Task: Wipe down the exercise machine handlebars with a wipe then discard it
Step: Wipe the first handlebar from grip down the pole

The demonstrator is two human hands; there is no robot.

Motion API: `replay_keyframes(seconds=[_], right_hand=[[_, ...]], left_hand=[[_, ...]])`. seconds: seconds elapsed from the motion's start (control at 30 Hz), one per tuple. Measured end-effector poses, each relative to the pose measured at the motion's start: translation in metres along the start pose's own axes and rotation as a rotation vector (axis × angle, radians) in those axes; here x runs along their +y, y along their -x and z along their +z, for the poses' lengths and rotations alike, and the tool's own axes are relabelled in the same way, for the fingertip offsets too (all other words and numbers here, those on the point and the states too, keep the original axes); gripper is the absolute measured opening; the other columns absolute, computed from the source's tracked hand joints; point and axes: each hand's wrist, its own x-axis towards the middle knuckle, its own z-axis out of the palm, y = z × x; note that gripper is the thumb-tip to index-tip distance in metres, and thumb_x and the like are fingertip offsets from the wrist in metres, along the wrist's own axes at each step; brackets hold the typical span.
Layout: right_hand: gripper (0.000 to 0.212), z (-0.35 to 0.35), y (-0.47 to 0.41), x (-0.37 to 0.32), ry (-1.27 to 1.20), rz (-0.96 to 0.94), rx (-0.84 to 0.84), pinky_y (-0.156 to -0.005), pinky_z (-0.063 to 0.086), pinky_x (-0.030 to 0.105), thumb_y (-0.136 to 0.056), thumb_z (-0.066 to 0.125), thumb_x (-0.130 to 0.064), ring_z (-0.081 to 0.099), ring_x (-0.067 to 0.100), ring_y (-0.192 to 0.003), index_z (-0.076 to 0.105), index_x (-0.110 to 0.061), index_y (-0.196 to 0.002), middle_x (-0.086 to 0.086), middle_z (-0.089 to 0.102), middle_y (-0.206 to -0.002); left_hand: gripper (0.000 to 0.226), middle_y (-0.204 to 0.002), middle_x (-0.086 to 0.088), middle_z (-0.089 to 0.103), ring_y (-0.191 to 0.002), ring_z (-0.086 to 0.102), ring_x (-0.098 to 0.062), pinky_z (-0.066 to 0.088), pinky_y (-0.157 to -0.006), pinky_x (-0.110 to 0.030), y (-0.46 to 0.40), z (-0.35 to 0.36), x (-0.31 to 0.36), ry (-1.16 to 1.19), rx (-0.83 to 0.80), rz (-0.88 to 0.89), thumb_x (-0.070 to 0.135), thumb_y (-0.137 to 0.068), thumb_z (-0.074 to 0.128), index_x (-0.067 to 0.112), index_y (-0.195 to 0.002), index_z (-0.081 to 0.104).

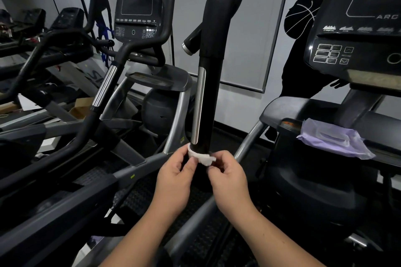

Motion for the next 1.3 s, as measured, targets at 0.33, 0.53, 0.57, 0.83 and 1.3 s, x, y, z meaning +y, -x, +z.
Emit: replay_keyframes(seconds=[0.33,0.53,0.57,0.83,1.3], right_hand=[[0.031,-0.004,0.002,0.003,-0.007,0.043,-0.007,-0.060,0.050,0.022,-0.087,0.054,0.000,0.059,0.002,-0.064,0.067,-0.028,-0.084,-0.010,0.071,-0.078],[0.033,-0.006,0.001,0.010,-0.026,0.055,-0.012,-0.058,0.046,0.021,-0.087,0.053,0.002,0.056,0.002,-0.060,0.066,-0.028,-0.081,-0.007,0.069,-0.071],[0.033,-0.006,0.001,0.011,-0.024,0.052,-0.010,-0.057,0.047,0.021,-0.087,0.053,0.002,0.056,0.002,-0.060,0.066,-0.029,-0.081,-0.005,0.069,-0.072],[0.040,-0.012,0.000,0.016,-0.022,0.055,-0.002,-0.061,0.047,0.026,-0.086,0.052,0.003,0.056,0.007,-0.065,0.068,-0.034,-0.082,-0.001,0.070,-0.075],[0.036,-0.021,-0.004,0.029,0.016,0.076,0.051,-0.067,0.050,0.025,-0.086,0.054,0.002,0.064,0.001,-0.074,0.068,-0.031,-0.086,-0.014,0.071,-0.084]], left_hand=[[0.035,-0.116,-0.003,0.074,-0.110,0.068,-0.020,0.053,-0.096,-0.030,-0.001,0.003,-0.005,0.070,-0.138,-0.081,0.018,-0.097,0.059,0.022,-0.131,0.061],[0.032,-0.111,-0.010,0.073,-0.101,0.068,-0.019,0.055,-0.091,-0.034,-0.010,0.004,-0.009,0.157,-0.144,-0.126,0.020,-0.091,0.064,0.016,-0.122,0.059],[0.033,-0.105,-0.005,0.074,-0.096,0.068,-0.014,0.056,-0.086,-0.030,-0.011,0.006,-0.008,0.156,-0.146,-0.124,0.020,-0.089,0.068,0.015,-0.120,0.057],[0.041,-0.084,0.000,0.071,-0.079,0.067,-0.015,0.056,-0.074,-0.036,-0.030,0.008,-0.012,-0.029,-0.112,-0.149,0.027,-0.064,0.086,0.014,-0.096,0.063],[0.025,-0.070,0.006,0.069,-0.070,0.064,-0.011,0.050,-0.063,-0.021,-0.016,0.017,-0.020,-0.045,-0.054,-0.228,0.011,-0.071,0.088,0.019,-0.081,0.066]])
